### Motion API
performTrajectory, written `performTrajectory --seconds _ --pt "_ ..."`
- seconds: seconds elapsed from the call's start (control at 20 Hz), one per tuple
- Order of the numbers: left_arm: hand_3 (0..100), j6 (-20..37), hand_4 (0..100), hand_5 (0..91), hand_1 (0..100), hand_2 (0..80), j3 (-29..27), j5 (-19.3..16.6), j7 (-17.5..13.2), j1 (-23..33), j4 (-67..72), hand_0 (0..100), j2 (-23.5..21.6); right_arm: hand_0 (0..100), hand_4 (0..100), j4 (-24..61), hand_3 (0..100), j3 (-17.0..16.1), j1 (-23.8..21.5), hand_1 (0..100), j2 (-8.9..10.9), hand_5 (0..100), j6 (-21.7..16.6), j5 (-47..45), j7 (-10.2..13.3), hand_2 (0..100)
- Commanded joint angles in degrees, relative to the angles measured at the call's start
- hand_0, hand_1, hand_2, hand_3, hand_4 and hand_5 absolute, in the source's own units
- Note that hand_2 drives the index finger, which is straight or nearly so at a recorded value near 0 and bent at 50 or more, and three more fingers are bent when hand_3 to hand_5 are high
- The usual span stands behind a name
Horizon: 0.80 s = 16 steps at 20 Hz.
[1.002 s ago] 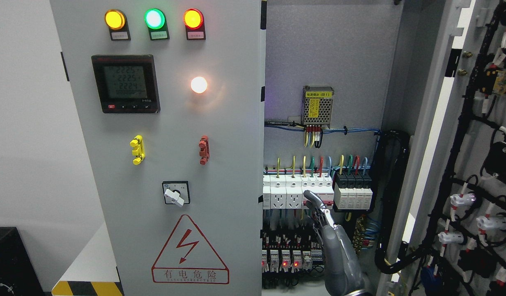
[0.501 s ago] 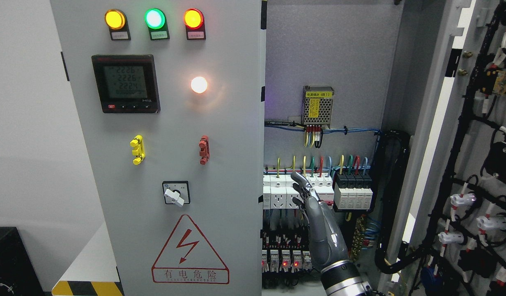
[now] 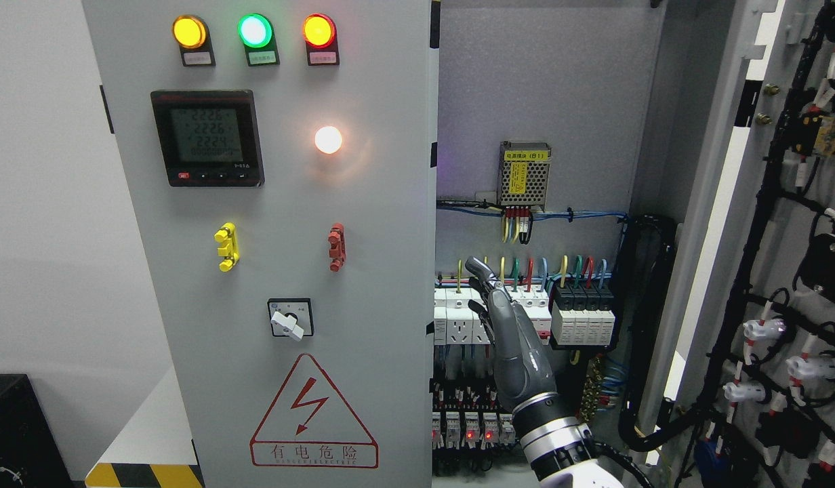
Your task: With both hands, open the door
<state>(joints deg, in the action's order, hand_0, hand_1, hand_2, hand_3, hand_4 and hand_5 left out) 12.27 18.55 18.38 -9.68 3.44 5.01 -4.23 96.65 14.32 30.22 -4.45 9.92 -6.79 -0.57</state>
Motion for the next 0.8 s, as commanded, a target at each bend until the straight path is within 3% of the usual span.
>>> performTrajectory --seconds 0.0,0.2,0.3,0.4,0.75 --pt "0 -0.1 0 0.0 0 0.0 -3.3 -1.8 0.0 0.0 -0.1 0 0.1 0 0 -7.1 0 -0.2 2.7 0 -0.56 0 0.0 -0.2 -0.4 0" --pt "0 -0.4 0 0.0 0 0.0 -3.3 -2.6 0.0 0.0 -0.1 0 0.2 0 0 -7.7 0 -0.2 3.4 0 -0.56 0 0.1 -3.7 -0.6 0" --pt "0 -0.4 0 0.0 0 0.0 -4.1 -3.8 0.0 -0.1 -0.1 0 0.3 0 0 -7.7 0 -0.2 4.3 0 -0.38 0 1.9 -7.7 -0.6 0" --pt "0 -0.5 0 0.0 0 0.0 -4.7 -4.8 0.0 -0.1 -0.1 0 0.4 0 0 -7.8 0 -0.3 4.7 0 -0.12 0 3.6 -8.2 -0.7 0" --pt "0 -0.5 0 0.0 0 0.0 -4.8 -5.5 0.0 -0.1 -0.1 0 0.5 0 0 -8.1 0 -0.3 5.3 0 -0.03 0 3.9 -8.4 -1.1 0"
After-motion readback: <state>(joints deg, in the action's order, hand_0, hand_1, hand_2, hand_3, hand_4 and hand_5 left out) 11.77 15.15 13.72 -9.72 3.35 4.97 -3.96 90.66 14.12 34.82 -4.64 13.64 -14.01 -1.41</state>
